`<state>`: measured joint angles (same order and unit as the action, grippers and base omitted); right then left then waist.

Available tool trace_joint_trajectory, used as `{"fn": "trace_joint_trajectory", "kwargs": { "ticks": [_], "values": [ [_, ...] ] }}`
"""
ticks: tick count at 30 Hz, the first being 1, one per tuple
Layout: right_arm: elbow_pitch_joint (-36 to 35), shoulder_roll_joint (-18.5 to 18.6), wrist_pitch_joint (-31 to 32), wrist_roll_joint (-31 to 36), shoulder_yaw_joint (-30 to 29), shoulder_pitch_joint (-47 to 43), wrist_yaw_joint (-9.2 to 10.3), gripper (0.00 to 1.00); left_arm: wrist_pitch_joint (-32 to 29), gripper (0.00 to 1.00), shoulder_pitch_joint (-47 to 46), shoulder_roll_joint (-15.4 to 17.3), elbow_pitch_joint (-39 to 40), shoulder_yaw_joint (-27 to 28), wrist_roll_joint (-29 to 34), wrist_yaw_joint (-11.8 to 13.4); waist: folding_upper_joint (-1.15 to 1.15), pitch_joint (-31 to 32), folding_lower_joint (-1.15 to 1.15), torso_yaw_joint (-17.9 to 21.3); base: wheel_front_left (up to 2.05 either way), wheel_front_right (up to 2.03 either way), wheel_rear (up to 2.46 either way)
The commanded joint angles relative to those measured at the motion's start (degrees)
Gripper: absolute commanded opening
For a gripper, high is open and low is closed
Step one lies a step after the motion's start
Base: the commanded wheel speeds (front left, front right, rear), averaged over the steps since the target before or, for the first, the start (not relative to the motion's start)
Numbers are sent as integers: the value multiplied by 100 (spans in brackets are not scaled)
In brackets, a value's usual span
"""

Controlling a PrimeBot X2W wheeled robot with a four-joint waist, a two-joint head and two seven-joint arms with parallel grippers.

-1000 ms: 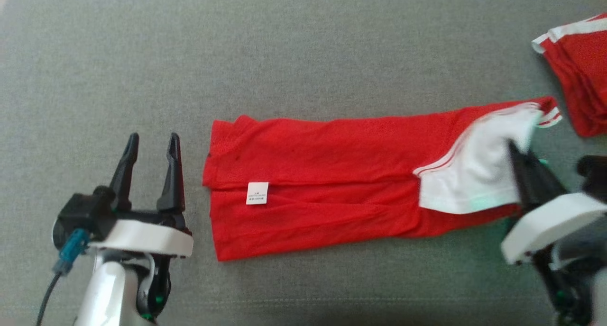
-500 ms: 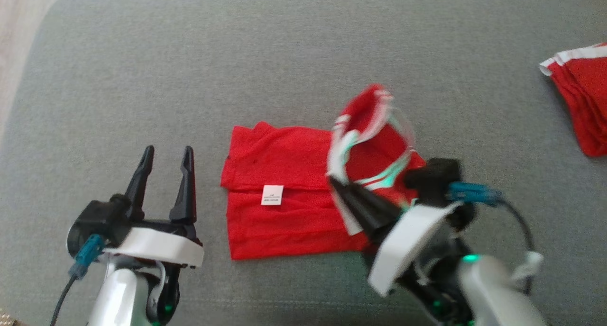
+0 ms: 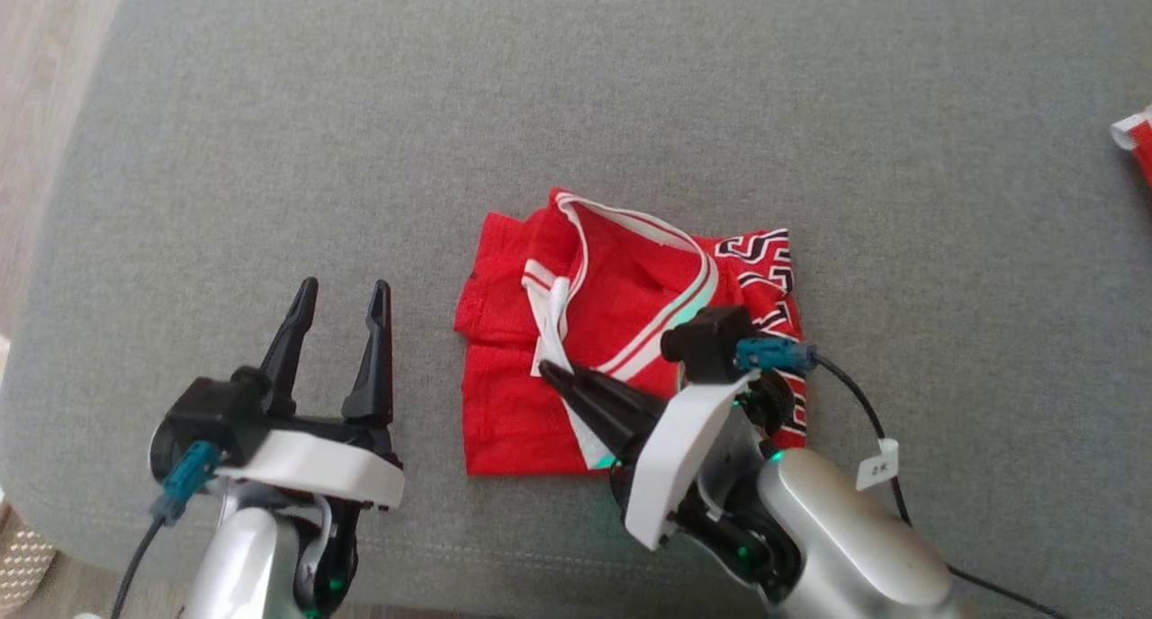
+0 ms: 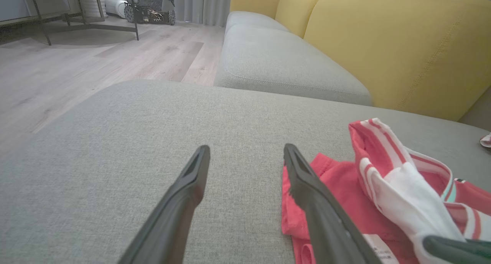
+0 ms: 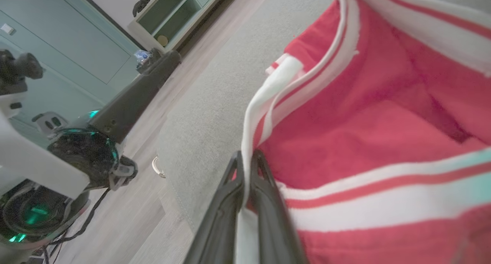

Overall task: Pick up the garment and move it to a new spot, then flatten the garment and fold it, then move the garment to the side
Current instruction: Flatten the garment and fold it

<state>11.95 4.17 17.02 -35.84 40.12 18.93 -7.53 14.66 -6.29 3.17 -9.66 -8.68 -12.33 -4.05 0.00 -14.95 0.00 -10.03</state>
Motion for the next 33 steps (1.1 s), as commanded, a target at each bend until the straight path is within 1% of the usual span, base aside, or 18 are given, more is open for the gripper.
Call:
{"fn": "trace_joint_trajectory", "kwargs": {
  "ticks": [1, 2, 3, 4, 5, 9, 11, 13, 16, 19, 24, 26, 27, 31, 33],
  "values": [
    [-66, -128, -182, -62, 144, 237, 4, 0, 34, 100, -257, 11, 151, 157, -24, -5, 0, -92, 0, -11, 0, 0, 0],
    [13, -128, -284, -92, 196, 315, 4, 0, 34, 100, -278, 10, 151, 165, -26, -4, 0, -126, 0, -1, 0, 0, 0],
    [63, -128, -391, -146, 271, 387, 4, 28, 34, 100, -296, 8, 151, 173, -27, -5, 0, -149, 0, 11, 0, 0, 0],
    [98, -128, -492, -189, 355, 453, 4, 62, 34, 100, -308, 7, 146, 180, -25, -7, 0, -163, 0, 24, 0, 0, 0],
    [119, -128, -584, -219, 452, 519, 4, 100, 34, 100, -318, 6, 140, 186, -22, -11, 0, -173, 0, 40, 0, 0, 0],
    [70, -128, -996, -207, 801, 760, 4, 100, 34, 100, -349, 3, 111, 211, 4, -20, 0, -167, 0, 116, 0, 0, 0],
    [-13, -128, -1203, -153, 878, 819, 4, 100, 34, 100, -352, 2, 101, 226, 16, -24, 0, -145, 0, 158, 0, 0, 0],
    [-155, -83, -1461, -61, 843, 846, 4, 100, 34, 100, -339, 1, 94, 246, 30, -25, 0, -111, 0, 202, 0, 0, 0],
    [-396, 29, -1837, 110, 522, 772, 4, 100, 34, 100, -301, 2, 92, 283, 51, -20, 0, -62, 0, 264, 0, 0, 0],
    [-628, 142, -2117, 383, -53, 579, 4, 100, 34, 100, -263, 13, 102, 320, 71, -15, 0, -14, 0, 325, 0, 0, 0],
    [-1040, 268, -2345, 973, -1364, 73, 4, 100, 34, 100, -197, 65, 129, 404, 83, 4, 0, 73, 0, 419, 0, 0, 0],
    [-1197, 300, -2353, 1258, -1912, -177, 4, 100, 34, 100, -159, 88, 148, 433, 86, 22, 0, 119, 0, 454, 0, 0, 0],
    [-1197, 300, -2353, 1258, -1912, -177, 4, 100, 34, 100, -159, 88, 148, 433, 86, 22, 0, 119, 0, 454, 0, 0, 0],
    [-1554, 327, -2357, 1859, -2973, -702, 4, 100, 32, 100, -58, 138, 194, 483, 78, 69, 0, 230, 0, 524, 0, 0, 0],
    [-1699, 315, -2290, 2082, -3369, -971, 4, 100, 20, 100, 5, 166, 236, 508, 70, 98, 0, 294, 0, 565, 0, 0, 0]
  ]
}}
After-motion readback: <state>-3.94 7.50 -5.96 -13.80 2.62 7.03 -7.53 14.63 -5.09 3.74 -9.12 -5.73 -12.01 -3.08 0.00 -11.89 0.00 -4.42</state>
